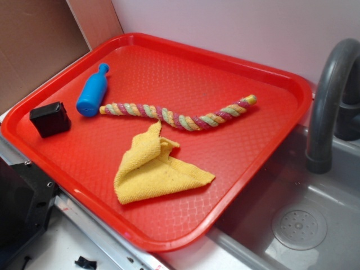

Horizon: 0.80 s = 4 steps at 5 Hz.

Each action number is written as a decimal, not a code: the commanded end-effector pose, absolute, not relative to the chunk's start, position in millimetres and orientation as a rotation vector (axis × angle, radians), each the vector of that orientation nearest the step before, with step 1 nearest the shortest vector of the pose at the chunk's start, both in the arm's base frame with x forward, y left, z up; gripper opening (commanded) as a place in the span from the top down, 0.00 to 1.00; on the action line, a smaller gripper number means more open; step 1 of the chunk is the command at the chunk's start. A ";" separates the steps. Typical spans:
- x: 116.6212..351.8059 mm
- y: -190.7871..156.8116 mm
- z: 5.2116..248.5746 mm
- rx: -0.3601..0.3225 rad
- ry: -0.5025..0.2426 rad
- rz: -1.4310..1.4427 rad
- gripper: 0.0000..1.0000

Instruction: Grab the multicolored rope.

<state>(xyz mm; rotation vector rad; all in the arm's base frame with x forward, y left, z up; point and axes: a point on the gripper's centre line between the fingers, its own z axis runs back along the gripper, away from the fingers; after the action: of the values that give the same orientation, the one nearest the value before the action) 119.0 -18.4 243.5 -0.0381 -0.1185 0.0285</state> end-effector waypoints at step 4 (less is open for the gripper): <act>174.4 -12.1 203.2 -0.008 -0.198 -0.500 0.00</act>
<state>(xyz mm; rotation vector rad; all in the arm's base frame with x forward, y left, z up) 173.7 -12.0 194.6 -0.0251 -0.1599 -0.5157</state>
